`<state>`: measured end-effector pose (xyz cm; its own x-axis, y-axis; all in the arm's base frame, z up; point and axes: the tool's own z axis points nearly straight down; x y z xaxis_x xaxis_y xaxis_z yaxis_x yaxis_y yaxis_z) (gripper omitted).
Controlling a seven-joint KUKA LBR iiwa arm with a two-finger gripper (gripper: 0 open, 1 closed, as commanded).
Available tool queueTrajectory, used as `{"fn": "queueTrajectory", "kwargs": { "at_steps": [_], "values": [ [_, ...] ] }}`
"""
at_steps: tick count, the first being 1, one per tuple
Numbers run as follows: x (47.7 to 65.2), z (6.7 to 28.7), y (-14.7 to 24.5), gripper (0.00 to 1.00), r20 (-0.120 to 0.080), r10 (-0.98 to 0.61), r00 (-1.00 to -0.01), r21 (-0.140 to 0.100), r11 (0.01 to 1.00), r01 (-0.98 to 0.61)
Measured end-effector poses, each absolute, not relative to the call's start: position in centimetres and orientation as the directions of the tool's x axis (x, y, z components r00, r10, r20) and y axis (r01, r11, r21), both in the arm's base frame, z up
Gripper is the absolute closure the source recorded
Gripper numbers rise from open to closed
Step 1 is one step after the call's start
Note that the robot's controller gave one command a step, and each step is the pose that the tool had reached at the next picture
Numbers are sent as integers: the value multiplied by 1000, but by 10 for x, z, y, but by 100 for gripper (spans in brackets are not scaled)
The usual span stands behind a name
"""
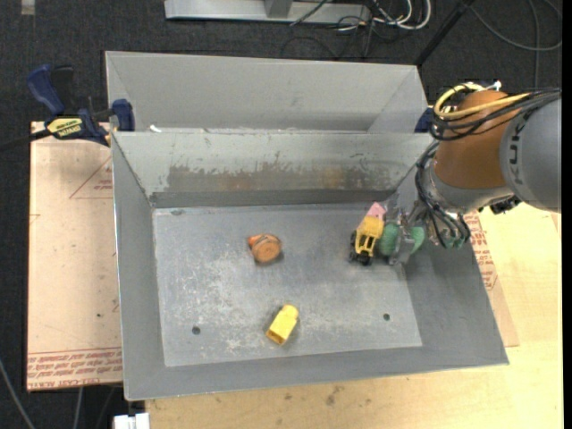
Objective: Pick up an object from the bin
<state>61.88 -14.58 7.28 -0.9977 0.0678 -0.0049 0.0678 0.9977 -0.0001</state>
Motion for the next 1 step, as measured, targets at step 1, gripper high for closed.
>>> {"fn": "queueTrajectory", "kwargs": {
  "at_steps": [1],
  "values": [
    [625,101,-122,100,-12,110,-994,0,994,110]
  ]
}}
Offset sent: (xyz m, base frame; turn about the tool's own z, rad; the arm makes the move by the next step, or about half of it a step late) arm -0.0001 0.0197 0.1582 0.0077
